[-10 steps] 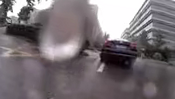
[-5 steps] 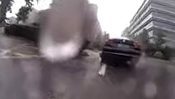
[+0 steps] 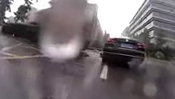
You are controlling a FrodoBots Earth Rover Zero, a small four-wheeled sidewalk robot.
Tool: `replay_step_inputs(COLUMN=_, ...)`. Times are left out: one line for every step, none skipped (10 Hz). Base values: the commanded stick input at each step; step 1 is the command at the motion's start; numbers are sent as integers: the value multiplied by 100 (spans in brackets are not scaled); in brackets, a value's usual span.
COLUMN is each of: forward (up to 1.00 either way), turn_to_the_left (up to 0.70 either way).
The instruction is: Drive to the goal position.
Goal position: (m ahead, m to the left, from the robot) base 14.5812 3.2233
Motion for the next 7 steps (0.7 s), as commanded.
replay_step_inputs(forward=70, turn_to_the_left=0)
replay_step_inputs(forward=70, turn_to_the_left=-1)
replay_step_inputs(forward=70, turn_to_the_left=-14)
replay_step_inputs(forward=70, turn_to_the_left=-14)
replay_step_inputs(forward=70, turn_to_the_left=-3)
replay_step_inputs(forward=70, turn_to_the_left=-1)
replay_step_inputs(forward=70, turn_to_the_left=0)
